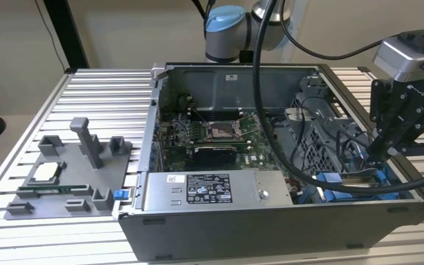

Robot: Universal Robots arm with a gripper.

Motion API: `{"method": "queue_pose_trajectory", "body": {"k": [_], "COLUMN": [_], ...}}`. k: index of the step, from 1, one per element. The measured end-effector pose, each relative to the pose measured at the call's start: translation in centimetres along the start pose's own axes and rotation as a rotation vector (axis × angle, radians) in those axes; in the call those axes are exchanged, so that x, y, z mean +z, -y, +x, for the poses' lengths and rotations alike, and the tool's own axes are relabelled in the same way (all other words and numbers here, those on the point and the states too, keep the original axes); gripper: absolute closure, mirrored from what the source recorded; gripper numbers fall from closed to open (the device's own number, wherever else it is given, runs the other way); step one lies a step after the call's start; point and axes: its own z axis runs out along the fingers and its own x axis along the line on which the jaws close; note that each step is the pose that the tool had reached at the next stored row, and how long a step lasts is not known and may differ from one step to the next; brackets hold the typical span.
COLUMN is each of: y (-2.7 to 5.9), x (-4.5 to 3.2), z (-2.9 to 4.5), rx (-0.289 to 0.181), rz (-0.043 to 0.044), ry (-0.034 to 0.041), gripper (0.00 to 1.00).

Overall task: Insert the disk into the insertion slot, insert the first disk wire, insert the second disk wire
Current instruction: 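Insert the first disk wire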

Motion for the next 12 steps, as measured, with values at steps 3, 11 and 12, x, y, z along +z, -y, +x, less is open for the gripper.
{"method": "queue_pose_trajectory", "body": {"k": [3, 11, 12], "y": [0.00, 0.00, 0.00], "x": [0.16, 0.76, 0.79], "z": [0.01, 0.03, 0.03], "rx": [0.000, 0.000, 0.000], "rz": [0.0000, 0.0014, 0.0016], "ry": [0.0000, -0.0003, -0.0003], "gripper": [1.00, 1.00, 1.00]}}
